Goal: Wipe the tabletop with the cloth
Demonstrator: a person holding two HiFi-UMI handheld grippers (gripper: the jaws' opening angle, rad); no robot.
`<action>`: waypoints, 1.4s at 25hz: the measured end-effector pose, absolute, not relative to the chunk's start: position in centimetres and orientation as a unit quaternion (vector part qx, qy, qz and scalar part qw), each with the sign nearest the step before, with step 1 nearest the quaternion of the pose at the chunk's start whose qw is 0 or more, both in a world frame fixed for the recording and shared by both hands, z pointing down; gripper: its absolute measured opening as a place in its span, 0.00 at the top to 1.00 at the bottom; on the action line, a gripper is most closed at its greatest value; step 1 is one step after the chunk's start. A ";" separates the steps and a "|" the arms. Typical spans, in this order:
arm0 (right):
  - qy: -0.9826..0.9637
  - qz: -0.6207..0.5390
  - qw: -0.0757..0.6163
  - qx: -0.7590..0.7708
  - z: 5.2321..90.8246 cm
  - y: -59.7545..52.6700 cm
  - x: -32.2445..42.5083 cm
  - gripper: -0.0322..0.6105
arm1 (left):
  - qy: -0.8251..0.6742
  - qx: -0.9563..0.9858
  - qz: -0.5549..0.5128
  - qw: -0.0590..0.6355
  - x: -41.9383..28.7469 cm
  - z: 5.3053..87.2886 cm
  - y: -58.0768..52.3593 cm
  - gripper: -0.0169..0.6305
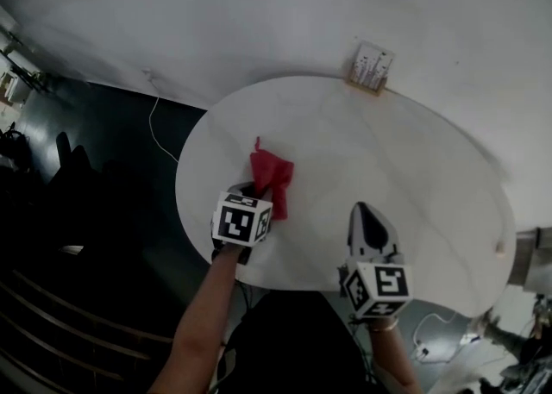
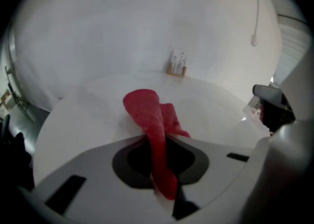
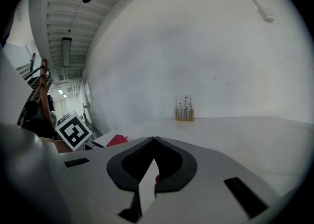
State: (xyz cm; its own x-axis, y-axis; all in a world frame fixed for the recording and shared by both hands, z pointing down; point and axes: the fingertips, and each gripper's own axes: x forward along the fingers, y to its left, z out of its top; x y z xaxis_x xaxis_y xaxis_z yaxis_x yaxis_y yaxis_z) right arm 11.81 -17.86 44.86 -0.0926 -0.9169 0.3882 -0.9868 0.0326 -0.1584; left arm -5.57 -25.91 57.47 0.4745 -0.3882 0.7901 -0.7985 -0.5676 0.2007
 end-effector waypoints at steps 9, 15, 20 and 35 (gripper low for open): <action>-0.756 0.196 0.102 0.616 45.1 -19.9 5.6 0.95 | -0.479 0.751 0.329 0.314 -18.3 57.6 -27.4 0.90; -0.769 0.194 0.102 0.601 44.8 -20.1 3.5 0.95 | -0.541 0.710 0.317 0.320 -24.6 57.0 -27.5 0.90; -0.776 0.185 0.095 0.595 43.8 -19.8 2.4 0.95 | -0.586 0.674 0.312 0.324 -29.8 56.8 -27.3 0.90; -0.778 0.133 0.074 0.609 39.9 -17.8 1.9 0.95 | -0.654 0.695 0.217 0.202 -33.6 46.0 -26.3 0.91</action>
State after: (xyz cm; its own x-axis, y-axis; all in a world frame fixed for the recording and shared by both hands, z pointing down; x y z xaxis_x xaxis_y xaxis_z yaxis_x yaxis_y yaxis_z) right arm 1.87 -17.84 39.95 -0.2467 -0.9284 0.2780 -0.9680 0.2221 -0.1172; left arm -33.59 -26.30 46.00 0.0490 -0.8221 0.5672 -0.9981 -0.0618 -0.0033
